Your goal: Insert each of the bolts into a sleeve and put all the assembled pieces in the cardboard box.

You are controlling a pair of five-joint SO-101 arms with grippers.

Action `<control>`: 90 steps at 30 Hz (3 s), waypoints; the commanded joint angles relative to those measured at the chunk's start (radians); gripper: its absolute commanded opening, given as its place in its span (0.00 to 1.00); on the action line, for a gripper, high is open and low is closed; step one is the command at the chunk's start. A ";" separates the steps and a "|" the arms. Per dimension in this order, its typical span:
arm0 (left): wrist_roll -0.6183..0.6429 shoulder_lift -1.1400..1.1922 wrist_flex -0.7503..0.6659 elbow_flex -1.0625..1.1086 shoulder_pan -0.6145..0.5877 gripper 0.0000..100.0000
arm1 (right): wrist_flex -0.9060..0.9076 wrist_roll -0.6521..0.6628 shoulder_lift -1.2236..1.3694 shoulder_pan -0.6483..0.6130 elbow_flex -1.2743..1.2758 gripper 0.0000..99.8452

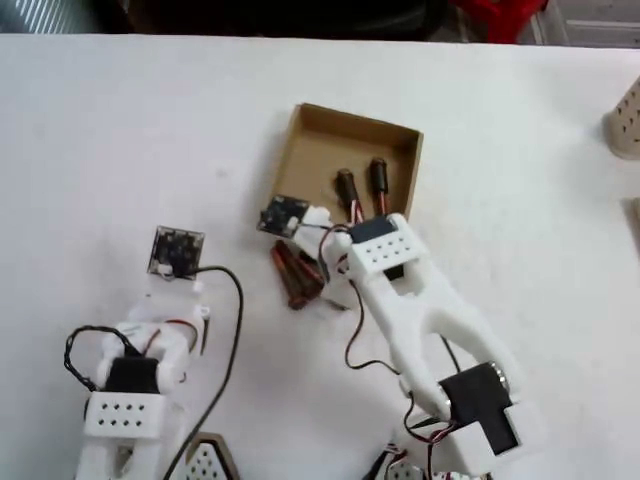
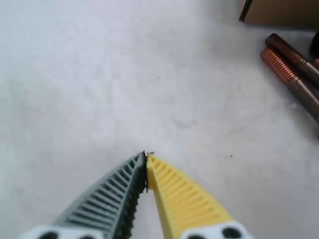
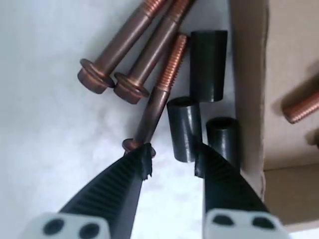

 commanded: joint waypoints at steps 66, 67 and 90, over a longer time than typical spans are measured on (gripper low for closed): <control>-0.009 -0.013 -0.025 -0.003 -0.007 0.02 | 0.151 0.133 0.381 -0.018 -0.339 0.12; -0.009 -0.013 -0.025 -0.003 -0.007 0.02 | 0.148 0.132 0.383 -0.018 -0.339 0.12; -0.002 -0.013 -0.058 0.000 -0.007 0.02 | 0.173 -0.273 0.058 0.030 -0.169 0.02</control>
